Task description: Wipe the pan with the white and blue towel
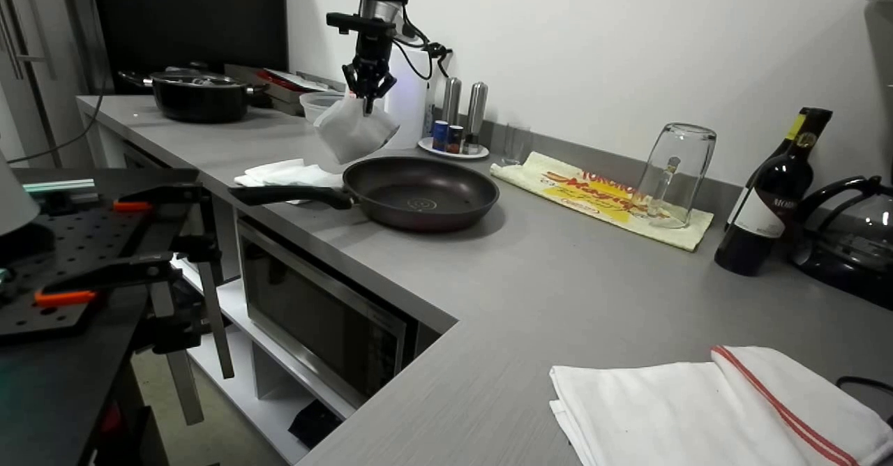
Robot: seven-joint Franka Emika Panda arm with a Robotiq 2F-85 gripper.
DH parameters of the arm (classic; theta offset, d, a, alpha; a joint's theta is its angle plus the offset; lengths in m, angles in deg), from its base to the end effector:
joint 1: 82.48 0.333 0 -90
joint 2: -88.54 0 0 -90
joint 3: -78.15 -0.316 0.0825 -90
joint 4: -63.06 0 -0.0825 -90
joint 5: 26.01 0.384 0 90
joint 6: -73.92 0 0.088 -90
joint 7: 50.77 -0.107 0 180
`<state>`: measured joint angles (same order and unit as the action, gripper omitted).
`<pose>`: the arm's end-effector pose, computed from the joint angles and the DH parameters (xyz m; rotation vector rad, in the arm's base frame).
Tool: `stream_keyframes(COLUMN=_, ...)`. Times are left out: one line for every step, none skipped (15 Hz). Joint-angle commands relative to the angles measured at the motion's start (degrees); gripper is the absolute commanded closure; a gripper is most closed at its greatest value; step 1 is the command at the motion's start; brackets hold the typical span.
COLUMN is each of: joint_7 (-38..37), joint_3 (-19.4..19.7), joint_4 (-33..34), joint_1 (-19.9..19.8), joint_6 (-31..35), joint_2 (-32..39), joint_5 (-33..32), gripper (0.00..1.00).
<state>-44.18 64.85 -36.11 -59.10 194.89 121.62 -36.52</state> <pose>0.5321 0.3705 0.2417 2.8006 1.2487 -0.2549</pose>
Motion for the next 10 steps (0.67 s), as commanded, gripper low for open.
stream_keyframes(joint_7=-1.2, joint_3=-0.8, joint_4=-3.4, joint_1=0.4, joint_6=3.0, joint_2=-2.6, joint_5=-0.9, gripper=0.97)
stream_keyframes(joint_7=-1.9, joint_3=-0.5, joint_4=-3.9, joint_1=0.7, joint_6=4.8, joint_2=-2.4, joint_5=-1.6, gripper=0.97)
stream_keyframes(joint_7=-1.9, joint_3=-0.6, joint_4=-3.8, joint_1=0.5, joint_6=5.6, joint_2=-1.9, joint_5=-1.1, gripper=0.97)
stream_keyframes(joint_7=-1.9, joint_3=-0.8, joint_4=-3.7, joint_1=0.3, joint_6=6.1, joint_2=-1.5, joint_5=-0.5, gripper=0.97)
stream_keyframes(joint_7=-1.9, joint_3=-0.9, joint_4=-3.4, joint_1=0.0, joint_6=6.4, joint_2=-0.8, joint_5=0.2, gripper=0.97)
stream_keyframes(joint_7=-1.9, joint_3=-1.0, joint_4=-3.4, joint_1=-0.1, joint_6=6.8, joint_2=-0.4, joint_5=0.6, gripper=0.97)
stream_keyframes(joint_7=-1.9, joint_3=-1.0, joint_4=-3.1, joint_1=-0.3, joint_6=7.0, joint_2=0.2, joint_5=0.9, gripper=0.97)
stream_keyframes(joint_7=-1.9, joint_3=-1.0, joint_4=-2.9, joint_1=-0.5, joint_6=7.1, joint_2=0.8, joint_5=1.3, gripper=0.97)
stream_keyframes(joint_7=-2.0, joint_3=-1.0, joint_4=-2.6, joint_1=-0.7, joint_6=7.1, joint_2=1.4, joint_5=1.7, gripper=0.97)
stream_keyframes(joint_7=-2.2, joint_3=-1.0, joint_4=-2.1, joint_1=-0.8, joint_6=6.8, joint_2=2.1, joint_5=2.1, gripper=0.97)
